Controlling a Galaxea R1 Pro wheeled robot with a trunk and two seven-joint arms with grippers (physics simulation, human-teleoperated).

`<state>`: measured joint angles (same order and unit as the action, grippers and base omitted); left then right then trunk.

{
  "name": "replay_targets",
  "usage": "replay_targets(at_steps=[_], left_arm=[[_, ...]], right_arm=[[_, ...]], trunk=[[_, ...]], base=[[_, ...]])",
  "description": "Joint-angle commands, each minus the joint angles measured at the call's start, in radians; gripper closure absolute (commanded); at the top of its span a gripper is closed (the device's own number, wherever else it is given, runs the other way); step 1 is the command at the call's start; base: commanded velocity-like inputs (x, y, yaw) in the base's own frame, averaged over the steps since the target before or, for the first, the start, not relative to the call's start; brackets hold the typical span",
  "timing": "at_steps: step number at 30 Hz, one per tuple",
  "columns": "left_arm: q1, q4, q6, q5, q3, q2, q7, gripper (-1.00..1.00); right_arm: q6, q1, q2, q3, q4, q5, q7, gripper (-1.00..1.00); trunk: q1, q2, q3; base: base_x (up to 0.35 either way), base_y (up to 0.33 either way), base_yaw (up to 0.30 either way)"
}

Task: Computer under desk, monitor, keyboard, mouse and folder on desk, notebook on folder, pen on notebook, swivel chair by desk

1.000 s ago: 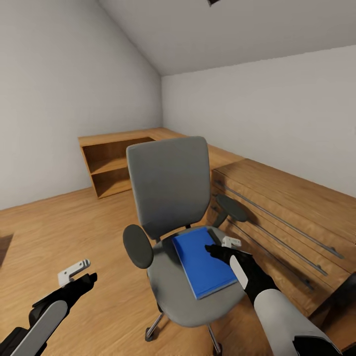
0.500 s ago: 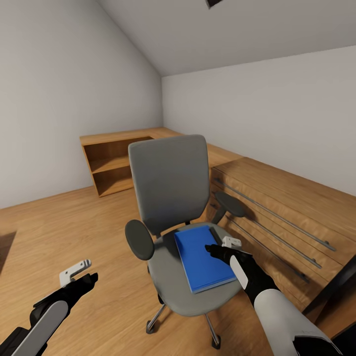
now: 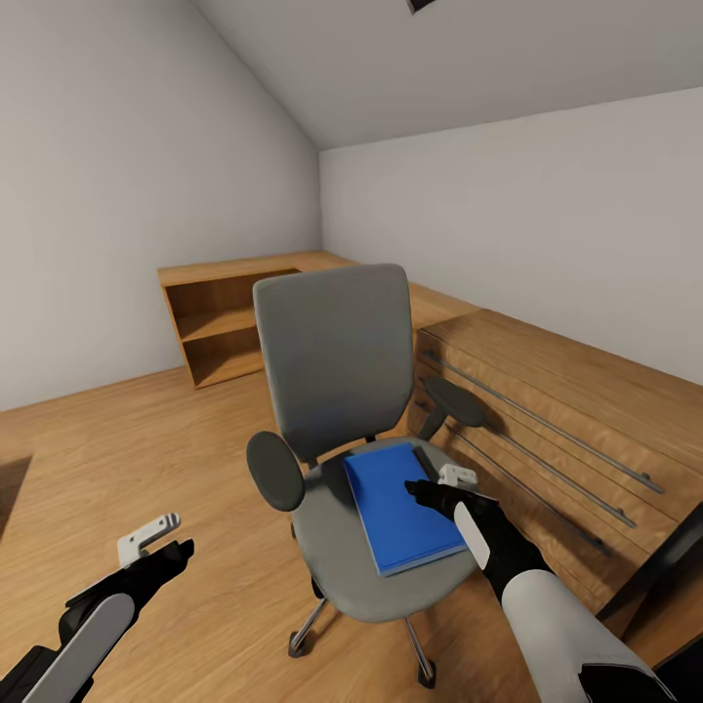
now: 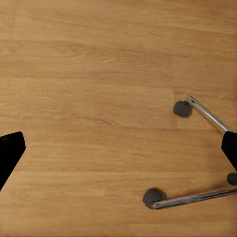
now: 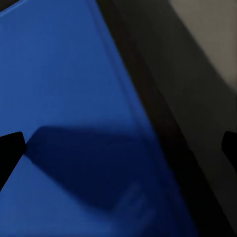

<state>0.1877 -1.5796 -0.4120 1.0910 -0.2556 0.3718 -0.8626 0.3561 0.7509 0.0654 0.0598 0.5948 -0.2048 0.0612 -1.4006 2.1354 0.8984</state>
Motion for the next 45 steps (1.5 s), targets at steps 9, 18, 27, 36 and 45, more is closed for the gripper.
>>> replay_targets(at_steps=[9, 18, 27, 36, 45], left_arm=[[0.001, 0.001, -0.001, 0.004, -0.001, 0.001, -0.007, -1.00], [0.001, 0.001, -0.001, 0.002, -0.001, 0.001, -0.007, -1.00], [0.001, 0.001, -0.001, 0.001, -0.002, 0.001, -0.007, -1.00], [0.001, 0.001, -0.001, 0.001, -0.002, 0.001, -0.007, -1.00], [0.001, 0.001, -0.001, 0.000, -0.002, 0.000, -0.009, -1.00]], right_arm=[[0.006, 0.000, 0.002, 0.006, -0.067, 0.001, 0.003, -1.00], [0.006, 0.000, 0.002, 0.006, -0.067, 0.001, 0.003, -1.00], [0.006, 0.000, 0.002, 0.006, -0.067, 0.001, 0.003, -1.00], [0.006, -0.001, 0.002, 0.006, -0.067, 0.001, 0.003, -1.00], [0.005, 0.000, 0.002, 0.006, -0.067, 0.002, 0.003, -1.00]], trunk=[[0.000, 0.000, 0.001], [0.000, 0.000, 0.001], [0.000, 0.000, 0.001], [0.000, 0.000, 0.001], [0.000, 0.000, 0.001]], base=[[-0.137, 0.000, 0.000], [-0.045, 0.000, 0.000], [-0.134, 0.000, 0.000], [-0.074, 0.000, 0.000], [-0.142, 0.000, 0.000]])
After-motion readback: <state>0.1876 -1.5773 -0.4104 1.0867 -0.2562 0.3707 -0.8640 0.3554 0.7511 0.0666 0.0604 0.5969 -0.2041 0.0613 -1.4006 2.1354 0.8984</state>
